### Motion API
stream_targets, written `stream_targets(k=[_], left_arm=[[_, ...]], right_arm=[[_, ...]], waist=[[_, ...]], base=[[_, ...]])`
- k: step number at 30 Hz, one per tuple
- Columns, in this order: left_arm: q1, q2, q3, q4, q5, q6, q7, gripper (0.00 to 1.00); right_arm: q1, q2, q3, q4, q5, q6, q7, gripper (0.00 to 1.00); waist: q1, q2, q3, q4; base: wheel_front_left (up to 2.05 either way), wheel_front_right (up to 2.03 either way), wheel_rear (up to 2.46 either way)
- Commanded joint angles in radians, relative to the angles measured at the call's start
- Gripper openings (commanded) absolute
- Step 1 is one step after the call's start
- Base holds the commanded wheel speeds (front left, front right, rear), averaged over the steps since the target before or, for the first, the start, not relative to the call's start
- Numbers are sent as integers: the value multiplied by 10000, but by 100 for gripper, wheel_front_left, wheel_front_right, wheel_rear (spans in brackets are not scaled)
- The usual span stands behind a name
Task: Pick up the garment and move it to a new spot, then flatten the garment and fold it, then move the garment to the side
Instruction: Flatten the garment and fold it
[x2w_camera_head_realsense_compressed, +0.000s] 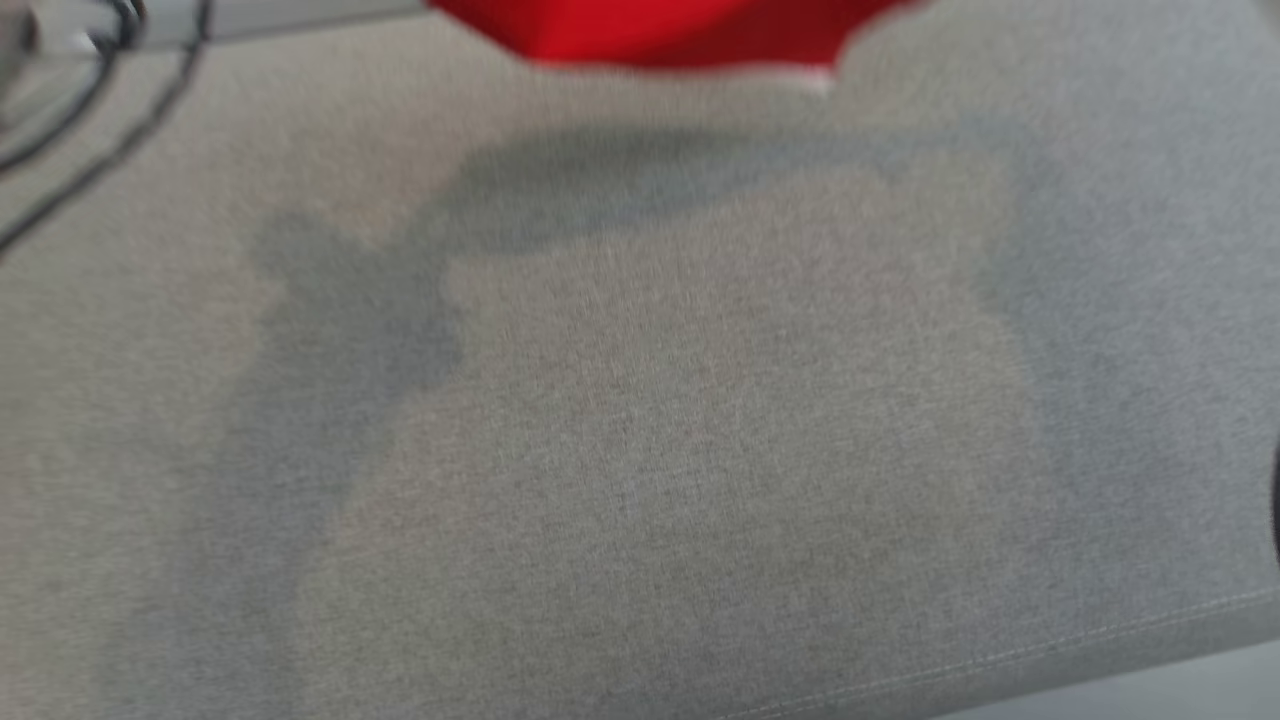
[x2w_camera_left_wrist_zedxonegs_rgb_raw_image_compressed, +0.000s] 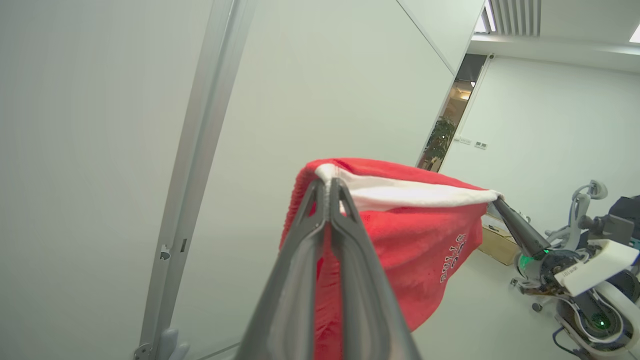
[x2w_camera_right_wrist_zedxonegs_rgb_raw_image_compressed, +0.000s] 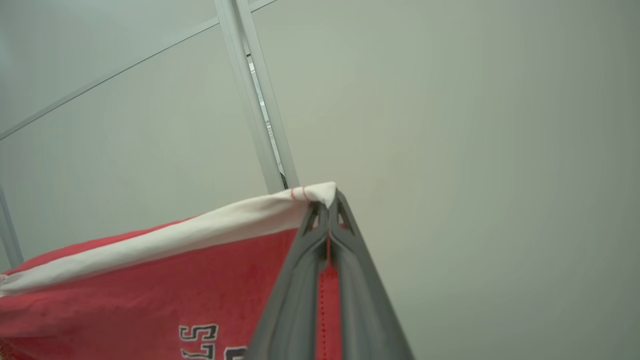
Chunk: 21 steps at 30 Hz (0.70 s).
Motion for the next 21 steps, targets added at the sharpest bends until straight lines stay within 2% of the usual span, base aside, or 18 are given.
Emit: stream_targets(k=[1,5,9,11,15,21], left_arm=[[-175,-12,50,150,113,-26,-198,0],[-1552,-80,14,429,877,-27,-1497,0],[-1661,165,-476,-97,957,-28,-2465,0],[-1213,372,-750,-485,703,-28,-2856,0],[-111,827,-1160,-1482,267,-29,-3353,0],[2381,1378,-1543,-3292,286,-29,-3486,0]], right_arm=[[-160,176,30,147,-92,-3,-194,0],[-1371,572,159,528,-490,-3,-1464,0],[-1340,621,478,336,-660,-3,-1854,0],[-993,503,628,125,-664,-3,-1919,0],[59,310,311,-593,-669,-3,-1917,0],[2351,-393,93,-1959,-778,-3,-1919,0]], waist=[[0,0,2943,-448],[0,0,4180,-633],[0,0,4977,-516],[0,0,5138,-403],[0,0,5127,-107],[0,0,4292,342]], base=[[0,0,0],[0,0,0],[0,0,0],[0,0,0],[0,0,0],[0,0,0]])
